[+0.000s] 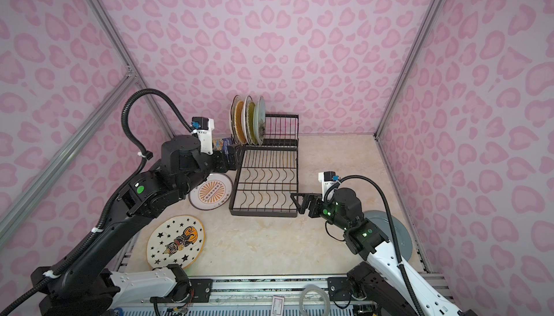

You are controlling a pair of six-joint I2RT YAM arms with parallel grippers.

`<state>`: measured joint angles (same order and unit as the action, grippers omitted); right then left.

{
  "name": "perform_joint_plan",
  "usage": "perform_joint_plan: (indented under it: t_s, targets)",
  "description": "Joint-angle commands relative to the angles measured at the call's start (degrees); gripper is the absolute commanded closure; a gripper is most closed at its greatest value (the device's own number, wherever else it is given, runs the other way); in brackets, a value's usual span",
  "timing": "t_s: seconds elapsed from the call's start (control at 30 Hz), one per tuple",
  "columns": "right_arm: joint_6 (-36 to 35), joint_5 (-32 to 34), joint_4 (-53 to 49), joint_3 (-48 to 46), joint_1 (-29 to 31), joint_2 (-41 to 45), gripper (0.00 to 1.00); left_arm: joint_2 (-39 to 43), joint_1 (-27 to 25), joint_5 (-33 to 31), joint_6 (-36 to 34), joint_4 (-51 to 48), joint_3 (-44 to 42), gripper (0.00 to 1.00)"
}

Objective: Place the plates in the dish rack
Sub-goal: 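Open the left gripper and lift it off the placed teal plate, then withdraw the left gripper from the rack while the right gripper moves toward the grey plate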

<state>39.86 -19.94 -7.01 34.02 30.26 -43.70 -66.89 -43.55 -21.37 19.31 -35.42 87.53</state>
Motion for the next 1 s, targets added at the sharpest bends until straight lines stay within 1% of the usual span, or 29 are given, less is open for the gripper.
perform_joint_plan:
  t_s: [0.0, 0.13, 0.2, 0.4, 0.53, 0.8, 0.97]
  targets:
    - [-0.4, 1.6, -0.2, 0.5, 0.1, -1.1, 0.02, 3.5, 0.1, 8.1, -4.3, 5.5, -3.9, 0.02]
    - [-0.3, 2.9, -0.8, 0.8, 0.1, -2.2, 0.02, 8.0, 0.0, 17.9, -6.0, 7.5, -9.1, 0.02]
    - [-0.2, 5.9, -3.2, 1.3, 0.1, -2.4, 0.02, 10.0, 0.1, 22.1, -6.3, 8.1, -12.5, 0.02]
    - [0.2, 19.7, -13.0, 1.7, 0.1, -3.3, 0.02, 14.8, 0.1, 27.2, -7.3, 10.8, -20.1, 0.02]
    - [1.9, 25.3, -15.5, 0.6, -0.3, -3.5, 0.02, 16.1, 0.1, 30.0, -7.7, 12.8, -24.0, 0.02]
    - [5.1, 24.9, -18.4, 0.3, -6.5, -6.6, 0.02, 17.0, 0.2, 30.6, -7.8, 14.3, -27.5, 0.03]
    - [9.4, 25.7, -21.8, -0.1, -12.5, -8.4, 0.02, 15.2, 0.2, 32.1, -7.3, 14.0, -27.5, 0.02]
